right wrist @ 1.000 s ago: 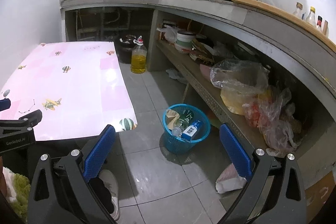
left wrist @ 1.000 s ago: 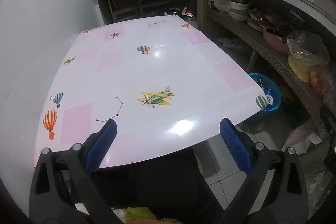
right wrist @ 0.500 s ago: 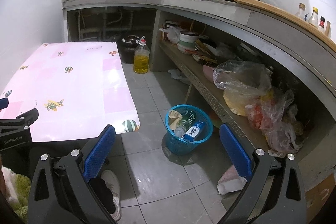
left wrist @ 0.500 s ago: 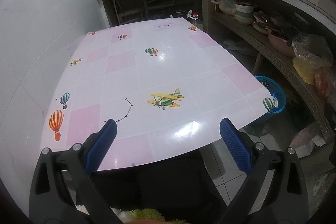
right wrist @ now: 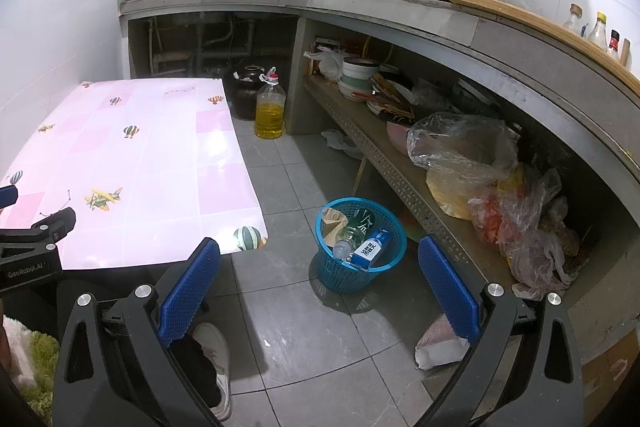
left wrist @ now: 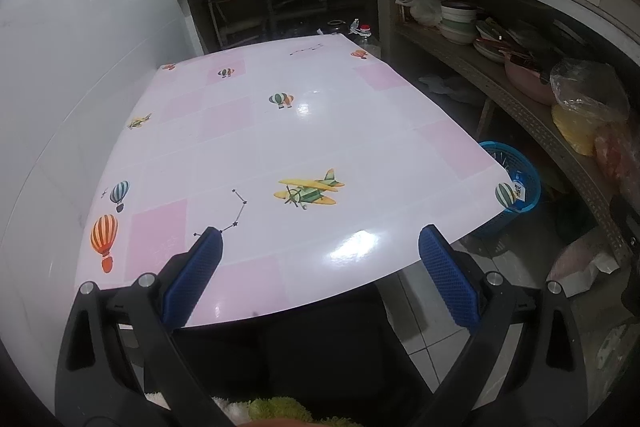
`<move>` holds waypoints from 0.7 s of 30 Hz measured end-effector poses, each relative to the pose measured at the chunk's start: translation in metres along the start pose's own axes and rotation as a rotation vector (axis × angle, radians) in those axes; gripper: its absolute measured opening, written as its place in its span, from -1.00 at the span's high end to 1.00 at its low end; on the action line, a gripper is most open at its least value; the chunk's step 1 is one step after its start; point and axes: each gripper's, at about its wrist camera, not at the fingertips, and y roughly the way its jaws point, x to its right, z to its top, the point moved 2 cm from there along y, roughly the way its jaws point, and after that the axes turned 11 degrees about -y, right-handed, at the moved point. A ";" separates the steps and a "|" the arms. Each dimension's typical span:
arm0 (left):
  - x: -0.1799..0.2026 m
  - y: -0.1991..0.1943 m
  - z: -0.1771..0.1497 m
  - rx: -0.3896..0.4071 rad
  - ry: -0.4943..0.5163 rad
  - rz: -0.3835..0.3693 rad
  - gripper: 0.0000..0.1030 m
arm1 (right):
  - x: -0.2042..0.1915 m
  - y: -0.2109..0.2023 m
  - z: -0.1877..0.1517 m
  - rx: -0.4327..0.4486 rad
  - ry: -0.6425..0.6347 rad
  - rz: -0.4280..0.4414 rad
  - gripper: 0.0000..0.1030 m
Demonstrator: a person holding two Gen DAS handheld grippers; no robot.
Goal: Collect trash
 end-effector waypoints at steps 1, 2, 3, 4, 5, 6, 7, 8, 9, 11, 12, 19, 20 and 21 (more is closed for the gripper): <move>0.001 -0.001 0.000 -0.001 0.002 -0.002 -0.84 | 0.000 0.000 0.000 0.000 -0.001 0.000 -0.87; 0.001 -0.001 0.000 -0.001 0.003 -0.004 -0.84 | 0.000 0.000 0.000 -0.001 -0.001 0.000 -0.87; 0.001 -0.001 0.000 -0.001 0.004 -0.005 -0.84 | 0.000 0.000 0.000 -0.001 -0.002 0.000 -0.87; 0.002 -0.001 0.000 0.000 0.004 -0.007 -0.84 | 0.000 0.000 0.000 0.000 -0.002 0.000 -0.87; 0.002 -0.002 0.000 0.000 0.005 -0.009 -0.84 | 0.000 0.000 0.000 0.000 -0.003 -0.001 -0.87; 0.003 -0.002 0.000 0.001 0.007 -0.010 -0.84 | 0.000 0.000 0.000 0.001 -0.004 0.000 -0.87; 0.003 -0.002 0.000 0.001 0.007 -0.011 -0.84 | 0.000 0.001 0.001 0.001 -0.005 0.001 -0.87; 0.003 -0.002 0.000 0.001 0.009 -0.012 -0.84 | 0.000 0.001 0.001 0.001 -0.005 0.000 -0.87; 0.003 -0.002 0.000 0.001 0.009 -0.013 -0.84 | 0.000 0.001 0.001 0.001 -0.004 0.000 -0.87; 0.003 -0.001 0.001 0.002 0.009 -0.015 -0.84 | 0.000 0.001 0.001 0.000 -0.004 0.001 -0.87; 0.003 -0.002 0.000 0.001 0.009 -0.015 -0.84 | 0.000 0.001 0.001 0.000 -0.004 0.001 -0.87; 0.003 -0.002 0.001 -0.001 0.008 -0.017 -0.84 | -0.001 0.002 0.001 0.001 -0.005 0.001 -0.87; 0.003 -0.002 0.001 -0.001 0.007 -0.016 -0.84 | -0.001 0.002 0.001 0.001 -0.005 0.001 -0.87; 0.003 -0.001 0.001 -0.001 0.007 -0.017 -0.84 | -0.001 0.002 0.001 0.001 -0.006 0.001 -0.87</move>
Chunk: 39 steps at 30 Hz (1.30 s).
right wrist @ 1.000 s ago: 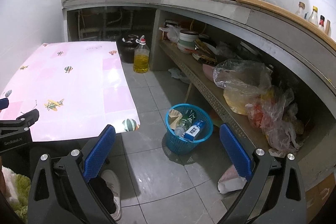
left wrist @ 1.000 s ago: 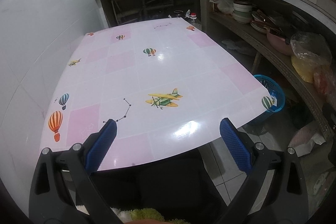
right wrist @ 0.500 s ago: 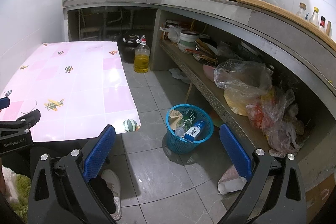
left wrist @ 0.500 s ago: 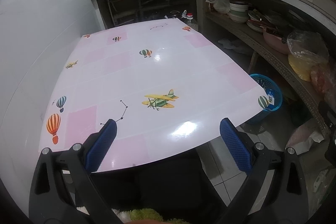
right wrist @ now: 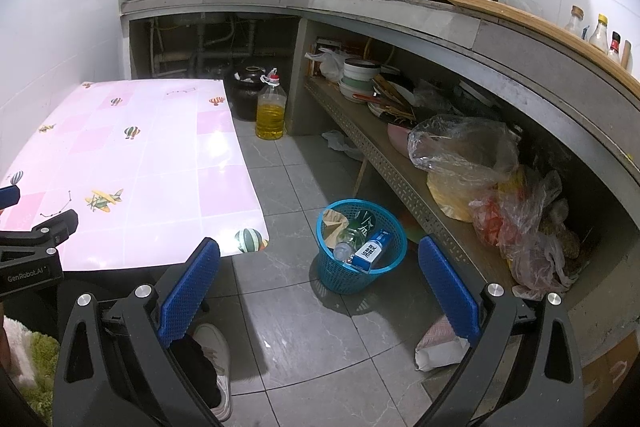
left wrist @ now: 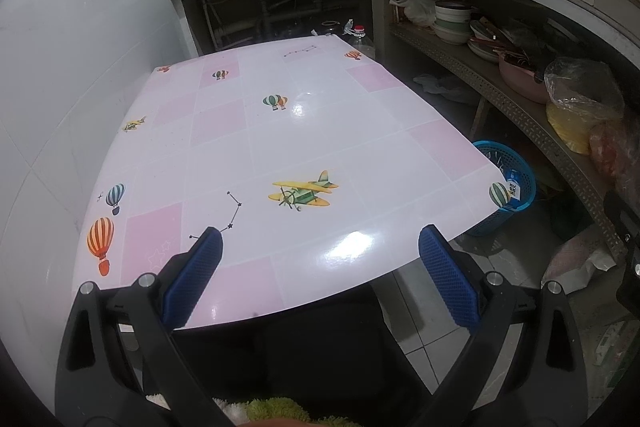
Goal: Collect trash
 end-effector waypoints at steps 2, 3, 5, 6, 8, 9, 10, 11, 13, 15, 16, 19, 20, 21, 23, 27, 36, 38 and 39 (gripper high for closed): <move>0.000 0.000 0.000 -0.003 0.001 -0.001 -0.84 | 0.000 0.000 0.000 -0.001 0.000 -0.001 -0.87; 0.000 0.001 0.000 -0.004 0.002 -0.001 -0.84 | 0.000 0.000 0.000 0.000 0.000 0.000 -0.87; 0.000 0.001 -0.001 -0.004 0.002 -0.002 -0.84 | 0.000 0.000 0.000 0.000 0.000 0.000 -0.87; 0.000 0.001 -0.001 -0.005 0.002 -0.002 -0.84 | 0.000 0.001 0.000 -0.001 0.000 0.000 -0.87; 0.000 0.001 -0.001 -0.004 0.003 -0.003 -0.84 | 0.000 0.001 0.000 0.000 0.000 0.000 -0.87; 0.000 0.001 -0.001 -0.004 0.002 -0.002 -0.84 | 0.000 0.001 0.000 0.000 -0.001 0.000 -0.87; 0.000 0.001 -0.001 -0.005 0.001 -0.002 -0.84 | 0.000 0.000 0.000 0.000 0.000 0.000 -0.87; 0.000 0.001 -0.001 -0.006 0.001 -0.002 -0.84 | 0.000 0.000 0.000 0.000 0.000 0.001 -0.87; 0.000 0.001 -0.001 -0.005 0.001 -0.002 -0.84 | 0.000 0.000 0.000 0.001 0.000 0.000 -0.87; 0.000 0.001 -0.001 -0.005 0.002 -0.003 -0.84 | 0.000 0.001 0.000 0.001 -0.001 0.001 -0.87; 0.000 0.001 -0.001 -0.005 0.002 -0.002 -0.84 | 0.000 0.000 0.000 0.000 -0.001 0.000 -0.87; 0.000 0.001 -0.001 -0.006 0.002 -0.002 -0.84 | 0.000 0.000 0.000 0.000 0.000 0.001 -0.87; 0.000 0.001 -0.001 -0.006 0.002 -0.003 -0.84 | 0.000 0.001 0.000 -0.001 0.000 0.001 -0.87; 0.000 0.001 -0.001 -0.008 0.002 -0.003 -0.84 | 0.000 0.001 0.000 0.000 0.001 0.002 -0.87; 0.000 0.002 -0.002 -0.007 0.002 -0.005 -0.83 | 0.000 0.000 0.000 0.000 0.000 0.001 -0.87; 0.000 0.002 -0.002 -0.009 0.002 -0.005 -0.84 | 0.000 0.001 0.000 0.000 -0.002 0.001 -0.87; 0.000 0.003 -0.003 -0.012 0.003 -0.008 -0.84 | 0.000 0.001 0.000 0.000 -0.001 0.001 -0.87; 0.000 0.003 -0.003 -0.012 0.003 -0.008 -0.84 | 0.000 0.001 0.000 0.001 -0.001 0.001 -0.87; 0.000 0.003 -0.004 -0.012 0.003 -0.008 -0.84 | 0.000 0.001 0.000 0.000 -0.001 0.002 -0.87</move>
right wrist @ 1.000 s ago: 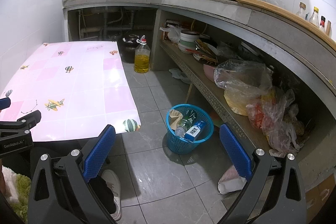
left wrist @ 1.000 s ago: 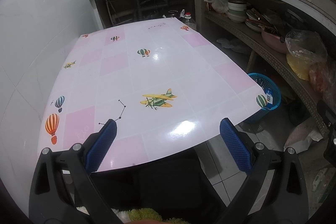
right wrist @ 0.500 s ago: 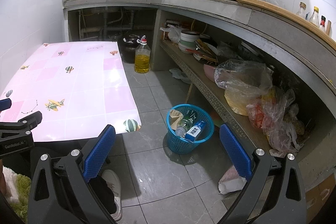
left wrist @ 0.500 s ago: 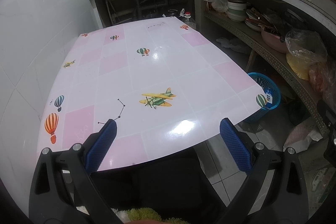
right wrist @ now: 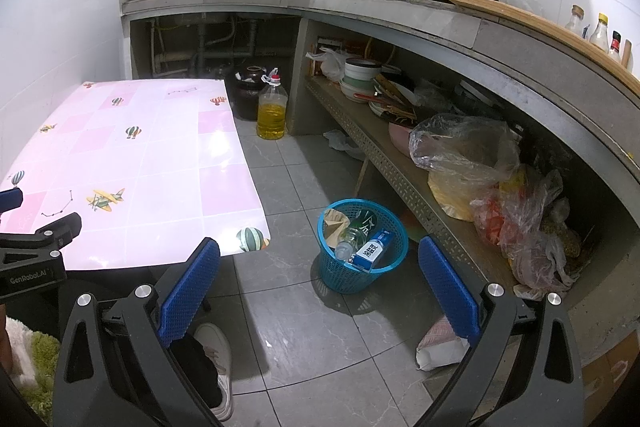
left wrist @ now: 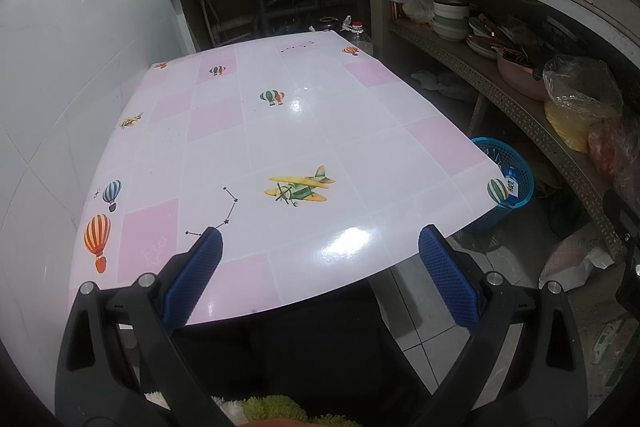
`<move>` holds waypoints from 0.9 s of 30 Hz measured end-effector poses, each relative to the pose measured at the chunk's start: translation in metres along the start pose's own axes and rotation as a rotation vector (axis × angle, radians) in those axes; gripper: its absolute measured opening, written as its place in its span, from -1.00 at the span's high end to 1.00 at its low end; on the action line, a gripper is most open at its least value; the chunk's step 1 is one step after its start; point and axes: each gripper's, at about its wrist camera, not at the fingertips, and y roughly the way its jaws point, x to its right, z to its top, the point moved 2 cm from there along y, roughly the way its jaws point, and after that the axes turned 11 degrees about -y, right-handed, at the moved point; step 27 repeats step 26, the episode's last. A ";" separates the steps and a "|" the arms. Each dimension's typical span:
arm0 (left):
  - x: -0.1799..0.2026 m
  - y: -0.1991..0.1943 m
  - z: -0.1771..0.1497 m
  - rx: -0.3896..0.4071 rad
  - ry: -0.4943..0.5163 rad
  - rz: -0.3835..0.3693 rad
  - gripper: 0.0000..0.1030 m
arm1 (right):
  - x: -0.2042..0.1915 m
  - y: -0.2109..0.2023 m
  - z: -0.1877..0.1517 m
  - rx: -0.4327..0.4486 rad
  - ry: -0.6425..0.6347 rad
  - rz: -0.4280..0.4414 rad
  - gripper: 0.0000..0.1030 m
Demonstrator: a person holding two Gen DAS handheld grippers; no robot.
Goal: Collect trash
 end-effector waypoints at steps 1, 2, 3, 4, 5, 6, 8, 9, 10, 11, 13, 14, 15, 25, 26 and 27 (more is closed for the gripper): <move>-0.001 0.000 0.001 0.000 0.000 0.000 -0.84 | 0.000 0.000 0.000 0.000 0.000 0.000 -0.87; 0.000 0.000 0.000 0.000 0.000 0.000 -0.84 | 0.000 -0.001 0.000 0.000 -0.001 -0.001 -0.87; -0.001 0.000 0.001 0.001 -0.001 0.000 -0.84 | 0.000 -0.001 0.000 0.000 -0.001 -0.001 -0.87; 0.000 0.000 0.001 0.001 -0.001 0.000 -0.84 | 0.000 -0.001 0.000 0.000 -0.001 -0.001 -0.87; -0.001 0.000 0.001 0.000 -0.001 0.000 -0.84 | 0.000 -0.001 0.000 0.000 0.000 -0.001 -0.87; 0.000 0.000 0.000 0.000 -0.001 0.000 -0.84 | 0.000 -0.001 0.000 0.000 0.000 0.000 -0.87; -0.001 0.000 0.001 0.000 -0.001 0.000 -0.84 | 0.000 0.000 0.000 0.000 0.000 0.000 -0.87; -0.001 0.000 0.001 0.000 -0.001 0.000 -0.84 | 0.001 -0.001 0.000 0.000 -0.001 -0.001 -0.87; -0.001 0.000 0.001 0.000 -0.001 0.000 -0.84 | 0.000 0.000 0.000 0.001 -0.001 0.000 -0.87; -0.001 0.000 0.001 -0.001 -0.001 0.000 -0.84 | 0.000 0.000 0.000 0.000 -0.001 0.001 -0.87; -0.001 0.000 0.001 0.000 -0.001 0.000 -0.84 | 0.000 0.000 0.000 -0.001 -0.001 0.000 -0.87; 0.000 0.000 0.000 0.001 -0.001 0.000 -0.84 | 0.000 0.000 0.000 0.000 -0.001 0.000 -0.87; -0.001 0.000 0.001 0.001 -0.001 0.000 -0.84 | 0.000 0.000 0.000 0.000 -0.001 0.000 -0.87; 0.000 0.000 -0.001 -0.011 -0.006 -0.007 -0.83 | -0.001 0.000 0.001 0.003 -0.002 0.000 -0.87; 0.000 0.000 -0.001 -0.014 -0.007 -0.008 -0.84 | -0.002 0.000 0.001 0.004 -0.003 0.001 -0.87; 0.000 0.000 -0.001 -0.014 -0.007 -0.008 -0.84 | -0.002 0.000 0.001 0.004 -0.003 0.001 -0.87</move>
